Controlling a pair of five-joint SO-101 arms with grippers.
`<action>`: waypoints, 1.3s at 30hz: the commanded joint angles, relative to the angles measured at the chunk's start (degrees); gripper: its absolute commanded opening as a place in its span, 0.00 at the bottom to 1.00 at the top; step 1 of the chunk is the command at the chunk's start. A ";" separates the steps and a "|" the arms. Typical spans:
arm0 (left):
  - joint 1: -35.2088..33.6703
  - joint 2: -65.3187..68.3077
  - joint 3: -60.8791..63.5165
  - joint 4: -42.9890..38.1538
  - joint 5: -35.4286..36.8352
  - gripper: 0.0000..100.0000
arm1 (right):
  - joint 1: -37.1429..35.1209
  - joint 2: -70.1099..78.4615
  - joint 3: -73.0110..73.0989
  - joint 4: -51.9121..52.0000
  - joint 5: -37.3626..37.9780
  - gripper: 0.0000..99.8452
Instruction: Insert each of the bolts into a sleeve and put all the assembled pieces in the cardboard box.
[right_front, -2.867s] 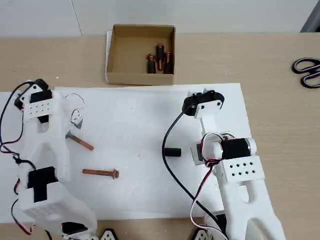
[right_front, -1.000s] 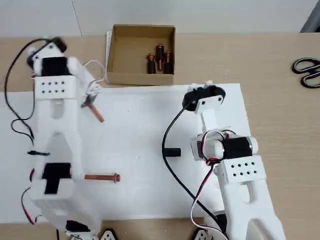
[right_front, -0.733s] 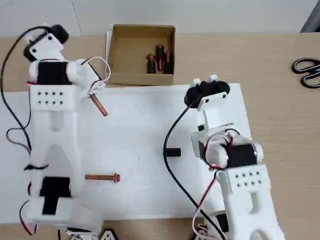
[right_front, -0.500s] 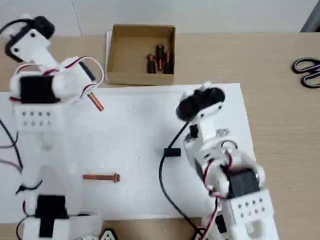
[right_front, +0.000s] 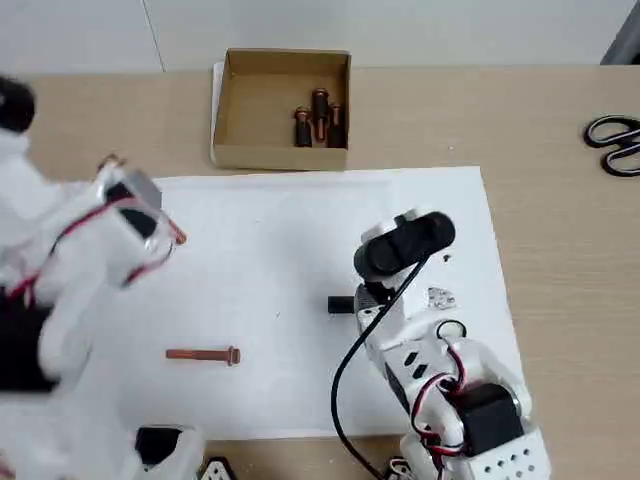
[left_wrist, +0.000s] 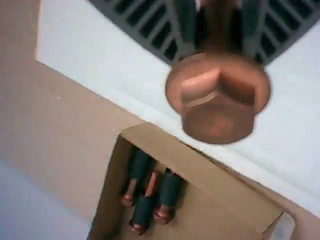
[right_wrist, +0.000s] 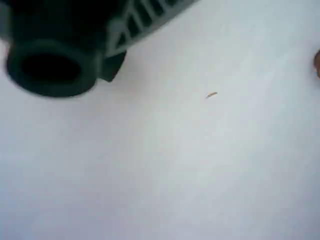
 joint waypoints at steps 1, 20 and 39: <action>0.35 -9.05 4.62 -2.55 -1.76 0.00 | -0.57 -0.84 1.32 -4.18 -0.62 0.00; 3.60 -37.36 42.68 -24.18 -6.15 0.00 | -13.67 -12.26 13.80 -13.85 -0.62 0.00; 20.92 -56.35 69.23 -39.03 -9.14 0.01 | -24.48 -25.36 20.84 -13.85 -0.26 0.00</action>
